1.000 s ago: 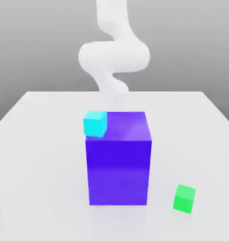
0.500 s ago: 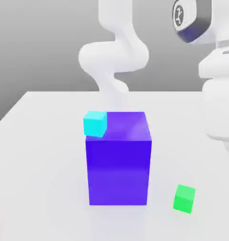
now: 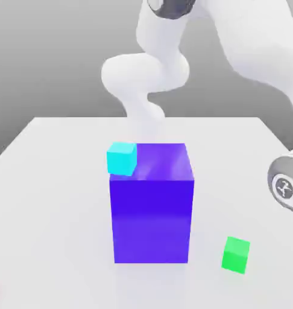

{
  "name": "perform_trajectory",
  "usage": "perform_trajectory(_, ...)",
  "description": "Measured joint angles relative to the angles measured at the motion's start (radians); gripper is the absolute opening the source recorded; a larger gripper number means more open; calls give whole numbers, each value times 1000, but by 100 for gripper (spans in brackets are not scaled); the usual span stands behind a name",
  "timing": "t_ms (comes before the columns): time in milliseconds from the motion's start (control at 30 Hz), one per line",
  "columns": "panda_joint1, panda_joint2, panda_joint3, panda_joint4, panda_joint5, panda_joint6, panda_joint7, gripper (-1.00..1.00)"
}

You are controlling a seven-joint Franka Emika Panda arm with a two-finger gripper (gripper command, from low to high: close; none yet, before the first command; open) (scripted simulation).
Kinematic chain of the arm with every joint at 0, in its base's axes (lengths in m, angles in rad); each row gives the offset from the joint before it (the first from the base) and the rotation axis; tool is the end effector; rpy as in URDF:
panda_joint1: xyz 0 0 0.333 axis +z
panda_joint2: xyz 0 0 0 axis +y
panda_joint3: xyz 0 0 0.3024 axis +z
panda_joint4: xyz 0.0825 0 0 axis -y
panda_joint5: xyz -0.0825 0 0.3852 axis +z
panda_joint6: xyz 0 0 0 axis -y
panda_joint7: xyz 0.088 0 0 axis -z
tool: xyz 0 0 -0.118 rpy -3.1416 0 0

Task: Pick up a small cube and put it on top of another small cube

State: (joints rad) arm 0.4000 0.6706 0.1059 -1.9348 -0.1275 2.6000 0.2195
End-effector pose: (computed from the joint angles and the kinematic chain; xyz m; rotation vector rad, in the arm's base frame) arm 0.5310 0.2969 0.1134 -3.0867 -0.5823 -0.0013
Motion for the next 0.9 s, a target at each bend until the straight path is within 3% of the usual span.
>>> perform_trajectory(200,1,4,-1,1,2,1,-2,-100)
perform_trajectory(333,-9,-115,13,-37,20,-80,-19,-100)
perform_trajectory(667,-56,-413,35,-385,11,-26,-163,-100)
perform_trajectory(900,-81,-617,56,-640,92,27,-336,-100)
